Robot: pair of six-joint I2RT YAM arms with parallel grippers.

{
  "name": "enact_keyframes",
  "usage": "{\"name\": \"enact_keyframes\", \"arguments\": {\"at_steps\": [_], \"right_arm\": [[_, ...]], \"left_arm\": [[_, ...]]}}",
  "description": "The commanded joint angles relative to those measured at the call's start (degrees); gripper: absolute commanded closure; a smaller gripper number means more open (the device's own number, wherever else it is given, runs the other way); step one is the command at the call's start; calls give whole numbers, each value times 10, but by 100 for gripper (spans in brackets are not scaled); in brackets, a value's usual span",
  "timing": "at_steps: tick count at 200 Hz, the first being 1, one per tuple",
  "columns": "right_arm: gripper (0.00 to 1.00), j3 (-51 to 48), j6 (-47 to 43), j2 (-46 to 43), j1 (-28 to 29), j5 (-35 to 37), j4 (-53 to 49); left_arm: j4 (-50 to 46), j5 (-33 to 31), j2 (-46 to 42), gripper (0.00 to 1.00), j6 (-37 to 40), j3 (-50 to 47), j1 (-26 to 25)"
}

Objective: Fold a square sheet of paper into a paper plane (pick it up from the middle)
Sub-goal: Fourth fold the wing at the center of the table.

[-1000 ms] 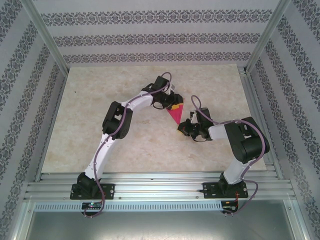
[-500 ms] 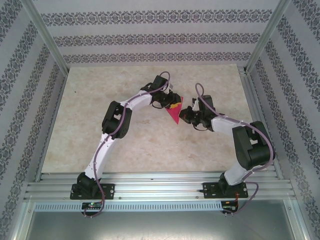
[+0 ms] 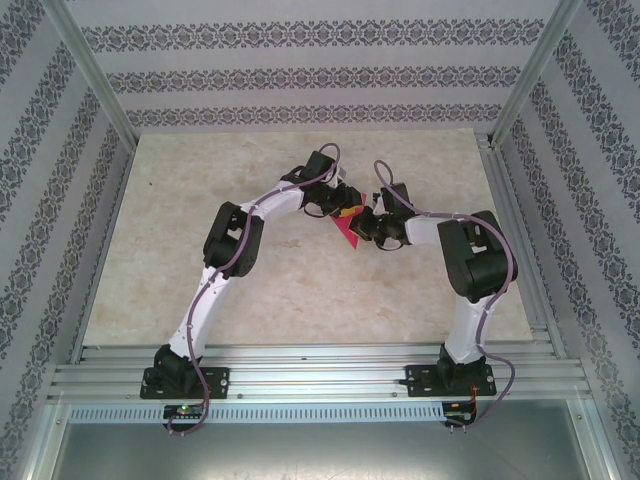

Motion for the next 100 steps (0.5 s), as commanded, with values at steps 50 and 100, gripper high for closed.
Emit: {"name": "enact_keyframes", "arguments": {"at_steps": [50,100], "right_arm": [[100,-13,-48,22,9,82,-87],[100,-58,-39,35,5,54,-49]], "left_arm": [[-35,-15,3,61,10,-10,-3],[-49,-15,26,58,14,36,4]]}}
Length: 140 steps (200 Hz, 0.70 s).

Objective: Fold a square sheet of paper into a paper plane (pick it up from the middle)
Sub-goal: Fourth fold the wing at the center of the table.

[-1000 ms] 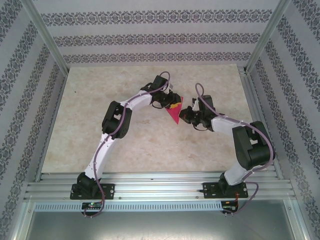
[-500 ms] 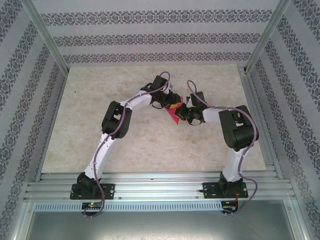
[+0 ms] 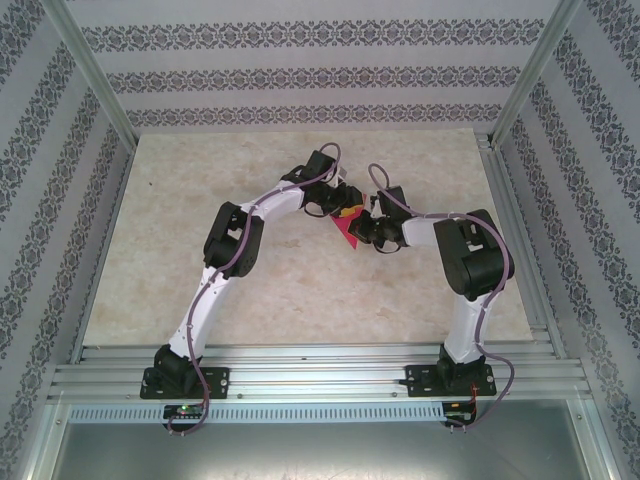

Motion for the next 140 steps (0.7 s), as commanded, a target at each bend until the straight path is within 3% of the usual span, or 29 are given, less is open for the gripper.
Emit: {"name": "enact_keyframes", "arguments": {"at_steps": [1,140], "right_arm": [[100,-49,-10,26,-2,26,-57],[100,-54,-18,33,-9,6,-59]], "left_arm": [[-41,-15,25,58,14,28,4],[-1,-16,116,47,-39,177,33]]}}
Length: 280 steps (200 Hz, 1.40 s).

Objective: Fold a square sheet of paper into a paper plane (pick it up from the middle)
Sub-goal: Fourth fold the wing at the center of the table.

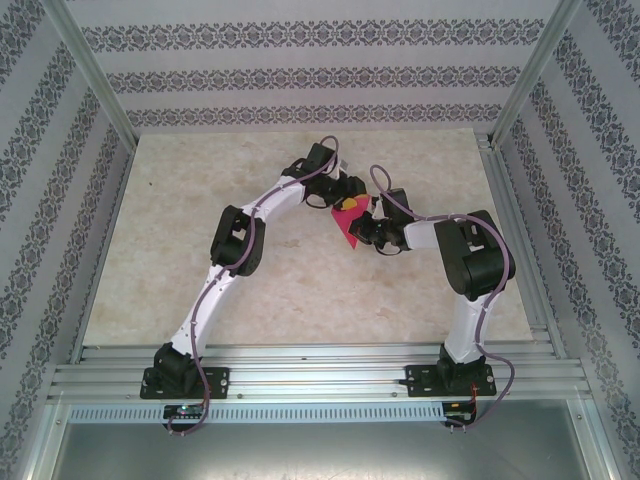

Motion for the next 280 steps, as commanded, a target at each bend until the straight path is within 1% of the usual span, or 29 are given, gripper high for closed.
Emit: {"name": "enact_keyframes", "arguments": {"at_steps": [1,28,57,74,108,131,149,169,194,214,235,249,263,270,280], "right_arm": [[100,-32,-16,34,-5,24,-103],[100,-29,-17,33,-4,19,-104],[100,-28,-20,33,-4,17,-108],[100,-29,-20,33,-4,20,-108],[100,-28,-22,34,-3,14,-109],[100,-27,-22,33,-4,14,-111],[100,-24,-24,32,-4,12,-112],[100,-18,-28,30,-3,2,-112],[100,-11,-37,22,4,-4,-131],[100,-28,-40,4,12,-15,-130],[100,-52,-44,-29,20,-18,-137],[100,-86,-37,-59,29,-28,-129],[100,-116,-29,-88,45,-49,-108],[100,-119,-35,-106,55,-49,-121],[100,-108,-54,-138,67,-35,-169]], "left_arm": [[44,-47,33,47,-11,25,18],[64,-55,58,47,-30,54,22],[81,-72,72,45,-48,74,31],[97,-77,73,42,-63,74,36],[114,-105,85,40,-68,93,38],[114,-106,107,40,-78,125,39],[108,-124,109,39,-73,129,39],[112,-113,102,39,-64,145,42],[86,-120,61,37,-33,152,48],[60,-100,20,34,-11,150,55],[13,-95,-41,33,42,124,55],[9,-91,-93,33,64,71,55],[22,-84,-151,33,83,-12,53],[25,-86,-183,33,97,-57,50],[45,-89,-228,33,107,-128,48]]}}
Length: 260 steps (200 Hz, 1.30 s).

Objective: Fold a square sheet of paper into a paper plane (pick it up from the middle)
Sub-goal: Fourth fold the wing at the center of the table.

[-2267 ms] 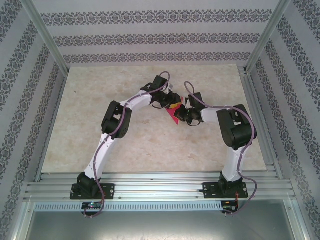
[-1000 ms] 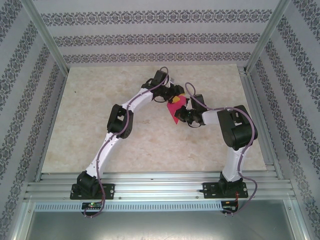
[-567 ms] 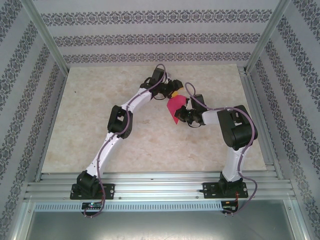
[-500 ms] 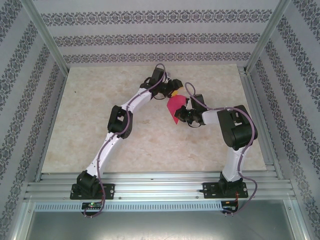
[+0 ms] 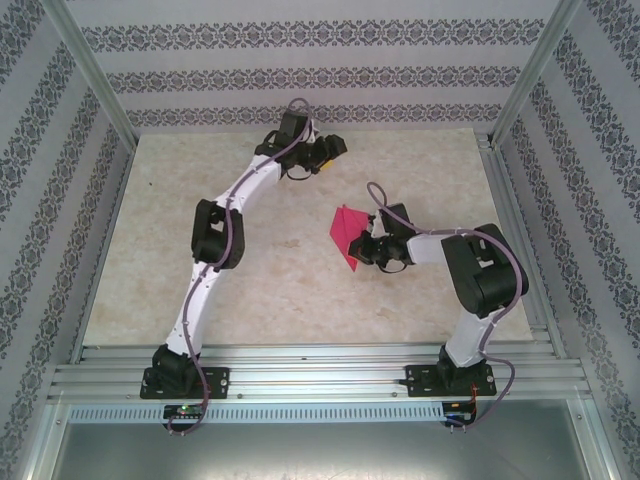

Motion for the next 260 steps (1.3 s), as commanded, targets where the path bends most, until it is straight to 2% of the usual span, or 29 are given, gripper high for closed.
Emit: {"name": "enact_keyframes", "arguments": {"at_steps": [1,11,31,42,49,54,59,79,99,116,150,166,208,252,260], "right_arm": [[100,-13,-29,-49,33,0,-111],[100,1,-47,-88,40,20,-148],[92,42,-85,-149,45,75,-231],[87,61,-100,-171,52,128,-273],[86,66,-102,-181,57,173,-295],[82,70,-101,-183,60,204,-310],[78,76,-100,-184,62,232,-324],[72,108,-108,-166,88,311,-368],[70,144,-106,-127,116,346,-386],[68,184,-104,-88,149,404,-409],[68,236,-93,-18,154,427,-430],[67,239,-91,3,144,392,-414],[68,246,-85,40,144,357,-381],[75,247,-85,58,140,346,-364],[81,245,-87,60,139,341,-358]], "left_arm": [[20,3,-122,33,66,-118,-10],[48,-2,-169,34,62,-192,-12],[95,-25,-249,34,53,-325,-16],[137,-39,-293,34,46,-402,-16],[141,-55,-315,33,43,-436,-16],[139,-65,-329,34,44,-457,-16],[138,-78,-343,34,48,-476,-15],[135,-117,-386,34,44,-547,-15],[135,-155,-422,34,34,-603,-13],[132,-185,-443,35,30,-641,-11],[145,-169,-458,35,27,-679,-1],[146,-165,-458,35,27,-688,-1],[152,-153,-456,35,25,-698,-1],[147,-148,-453,35,26,-695,0],[148,-146,-453,35,25,-695,-1]]}}
